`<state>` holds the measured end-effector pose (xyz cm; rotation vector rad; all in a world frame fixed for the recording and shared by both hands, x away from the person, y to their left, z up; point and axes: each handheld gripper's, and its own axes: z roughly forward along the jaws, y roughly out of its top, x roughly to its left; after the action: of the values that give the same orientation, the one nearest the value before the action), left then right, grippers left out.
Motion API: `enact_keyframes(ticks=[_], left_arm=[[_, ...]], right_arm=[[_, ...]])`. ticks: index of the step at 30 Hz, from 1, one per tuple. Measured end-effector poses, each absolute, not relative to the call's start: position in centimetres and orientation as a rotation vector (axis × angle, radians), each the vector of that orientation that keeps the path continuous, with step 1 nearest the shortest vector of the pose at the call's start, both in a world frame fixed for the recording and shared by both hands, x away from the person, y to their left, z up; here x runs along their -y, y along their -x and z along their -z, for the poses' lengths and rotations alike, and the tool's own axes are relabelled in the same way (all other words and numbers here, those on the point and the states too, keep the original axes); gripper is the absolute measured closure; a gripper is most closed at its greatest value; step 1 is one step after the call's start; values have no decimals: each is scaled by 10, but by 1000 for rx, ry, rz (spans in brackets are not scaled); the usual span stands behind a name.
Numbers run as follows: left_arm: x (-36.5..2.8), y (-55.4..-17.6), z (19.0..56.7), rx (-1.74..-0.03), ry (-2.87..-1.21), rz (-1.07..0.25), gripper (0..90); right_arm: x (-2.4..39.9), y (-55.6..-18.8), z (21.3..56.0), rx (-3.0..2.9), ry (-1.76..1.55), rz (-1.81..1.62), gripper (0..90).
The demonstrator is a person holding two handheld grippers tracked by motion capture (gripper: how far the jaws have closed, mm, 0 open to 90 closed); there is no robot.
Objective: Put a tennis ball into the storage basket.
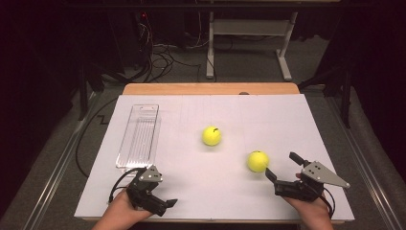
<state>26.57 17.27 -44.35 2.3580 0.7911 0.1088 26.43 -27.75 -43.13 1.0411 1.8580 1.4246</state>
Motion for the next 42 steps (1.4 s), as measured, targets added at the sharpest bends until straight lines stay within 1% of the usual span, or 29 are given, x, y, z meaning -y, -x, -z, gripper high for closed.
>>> enact_keyframes(ticks=[10,20,34,42], left_arm=[[-167,-267,448,-821,-2416,-103,7],[-159,-275,438,-893,-2413,-10,7],[-140,-283,443,-938,-2573,1,7],[-136,-286,437,-973,-2613,18,7]], right_arm=[[276,-264,432,-1863,-1038,-1422,12],[277,-264,432,-1865,-1037,-1426,12],[275,-263,431,-1867,-1024,-1434,14],[277,-263,430,-1865,-1028,-1440,14]])
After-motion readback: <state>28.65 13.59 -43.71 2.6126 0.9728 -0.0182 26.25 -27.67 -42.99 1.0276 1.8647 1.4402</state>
